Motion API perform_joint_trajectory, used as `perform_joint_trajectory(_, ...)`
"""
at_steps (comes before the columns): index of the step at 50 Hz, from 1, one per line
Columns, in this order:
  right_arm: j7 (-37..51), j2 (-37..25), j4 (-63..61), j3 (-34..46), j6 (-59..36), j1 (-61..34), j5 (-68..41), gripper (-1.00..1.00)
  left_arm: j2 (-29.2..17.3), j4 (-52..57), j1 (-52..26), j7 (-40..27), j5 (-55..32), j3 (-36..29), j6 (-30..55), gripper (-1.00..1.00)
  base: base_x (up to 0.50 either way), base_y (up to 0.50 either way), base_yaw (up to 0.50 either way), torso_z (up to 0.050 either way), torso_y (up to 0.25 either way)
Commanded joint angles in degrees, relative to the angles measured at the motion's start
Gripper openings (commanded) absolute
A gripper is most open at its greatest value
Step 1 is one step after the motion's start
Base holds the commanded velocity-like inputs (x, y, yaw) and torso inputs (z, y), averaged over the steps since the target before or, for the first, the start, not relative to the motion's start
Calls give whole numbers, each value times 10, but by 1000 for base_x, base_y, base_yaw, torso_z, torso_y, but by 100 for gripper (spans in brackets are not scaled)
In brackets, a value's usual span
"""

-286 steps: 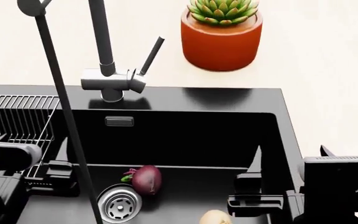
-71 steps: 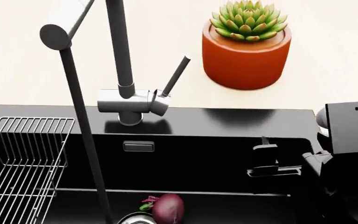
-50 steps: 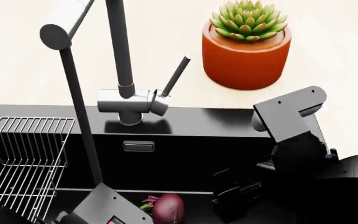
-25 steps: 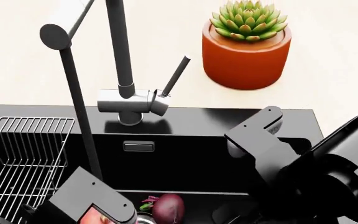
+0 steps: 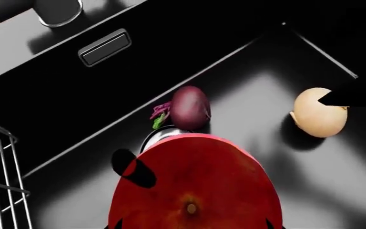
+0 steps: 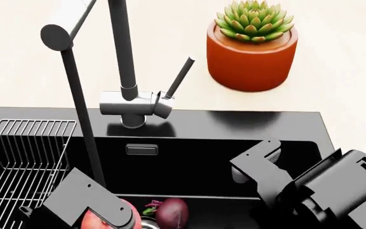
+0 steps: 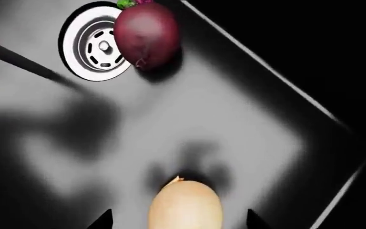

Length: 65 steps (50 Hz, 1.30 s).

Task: Pick the pomegranates and onions from the sink and place them in one bowl. Place the beet in the other bowl. Then turn off the sink faucet.

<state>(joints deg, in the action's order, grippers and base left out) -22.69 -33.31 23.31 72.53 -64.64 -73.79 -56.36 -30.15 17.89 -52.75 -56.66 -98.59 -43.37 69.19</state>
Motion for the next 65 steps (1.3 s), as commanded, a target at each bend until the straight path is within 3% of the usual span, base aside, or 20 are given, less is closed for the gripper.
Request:
perform_joint_trajectory(1, -48, 24, 65, 24, 40, 27, 30, 100, -1, -1, 0, 17, -22, 12, -7, -100, 0, 0, 0, 0, 10)
perform_joint_trajectory(19, -111, 72, 215, 36, 118, 47, 66, 100, 2, -13, -9, 28, -17, 8, -11, -100, 0, 0, 0, 0, 0)
perform_joint_trajectory(32, -218, 164, 424, 34, 208, 65, 86, 100, 0, -20, -21, 39, -11, 11, -15, -100, 0, 0, 0, 0, 1)
perform_joint_trajectory(41, -223, 139, 393, -10, 137, 105, 18, 100, 10, -30, -22, 43, 5, -3, -13, -100, 0, 0, 0, 0, 0)
perform_joint_trajectory(46, -168, 104, 343, -20, 72, 108, -4, 100, 9, -30, -23, 45, 6, -5, -12, -100, 0, 0, 0, 0, 0)
perform_joint_trajectory(51, -136, 90, 318, 19, 43, 104, 29, 100, 11, -29, -21, 45, 6, -8, -15, -100, 0, 0, 0, 0, 0)
perform_joint_trajectory(59, -164, 86, 270, 86, 18, 111, 67, 100, 8, -29, -23, 43, 2, -8, -16, -100, 0, 0, 0, 0, 1)
perform_joint_trajectory(60, -160, 87, 274, 80, 20, 109, 65, -100, 8, -30, -23, 43, 2, -8, -16, -100, 0, 0, 0, 0, 0)
perform_joint_trajectory(65, -136, 87, 279, 33, 88, 86, 57, -100, 10, -28, -27, 42, 0, -9, -17, -100, 0, 0, 0, 0, 0)
